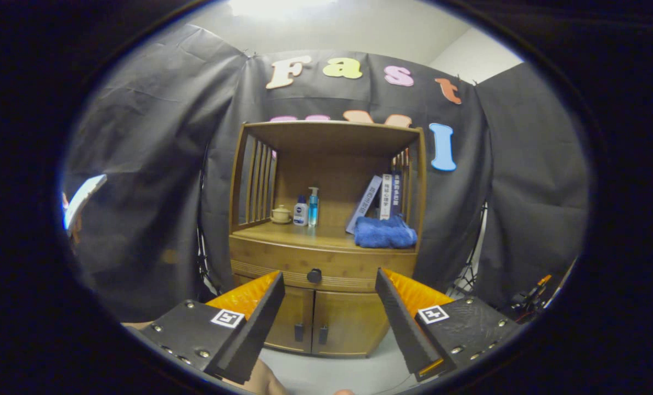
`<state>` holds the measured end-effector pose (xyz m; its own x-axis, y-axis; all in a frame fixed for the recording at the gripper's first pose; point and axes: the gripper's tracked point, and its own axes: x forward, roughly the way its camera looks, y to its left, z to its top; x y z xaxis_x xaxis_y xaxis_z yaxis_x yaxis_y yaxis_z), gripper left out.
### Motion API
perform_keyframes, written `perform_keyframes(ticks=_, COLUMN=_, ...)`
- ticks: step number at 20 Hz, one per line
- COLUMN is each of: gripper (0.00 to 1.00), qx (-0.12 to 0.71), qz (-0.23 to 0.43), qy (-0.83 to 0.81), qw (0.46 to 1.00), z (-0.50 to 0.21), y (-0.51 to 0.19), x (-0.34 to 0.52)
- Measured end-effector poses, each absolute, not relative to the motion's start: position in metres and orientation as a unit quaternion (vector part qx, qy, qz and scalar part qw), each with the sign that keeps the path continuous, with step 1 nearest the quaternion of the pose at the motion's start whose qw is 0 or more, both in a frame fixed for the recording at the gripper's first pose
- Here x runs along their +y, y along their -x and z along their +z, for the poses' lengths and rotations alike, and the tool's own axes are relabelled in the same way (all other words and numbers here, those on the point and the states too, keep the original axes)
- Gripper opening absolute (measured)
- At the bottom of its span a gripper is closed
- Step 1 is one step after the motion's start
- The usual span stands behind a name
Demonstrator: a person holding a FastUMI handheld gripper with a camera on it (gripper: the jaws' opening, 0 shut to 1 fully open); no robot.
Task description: Pull open the drawer, take out the items inside it, and place them on the countertop above the cabinet.
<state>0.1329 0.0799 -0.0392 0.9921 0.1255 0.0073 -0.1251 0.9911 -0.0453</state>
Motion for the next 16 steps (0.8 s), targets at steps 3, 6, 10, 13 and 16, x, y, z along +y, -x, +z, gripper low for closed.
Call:
perform_keyframes(ticks=3, gripper=0.99, qx=-0.022, qz=0.067, qy=0.035, qw=0.997, z=-0.049, y=-0.189, x=0.096)
perform_keyframes(ticks=6, gripper=0.99, qx=-0.023, qz=0.069, qy=0.038, qw=0.997, z=-0.071, y=-0.244, x=0.111)
perform_keyframes(ticks=10, gripper=0.99, qx=0.0, qz=0.069, qy=0.038, qw=0.997, z=-0.111, y=-0.307, x=0.124)
perform_keyframes(ticks=13, gripper=0.99, qx=0.029, qz=0.065, qy=0.027, qw=0.997, z=-0.146, y=-0.343, x=0.133)
perform_keyframes(ticks=16, gripper=0.84, qx=0.054, qz=0.067, qy=0.03, qw=0.996, z=-0.175, y=-0.37, x=0.141)
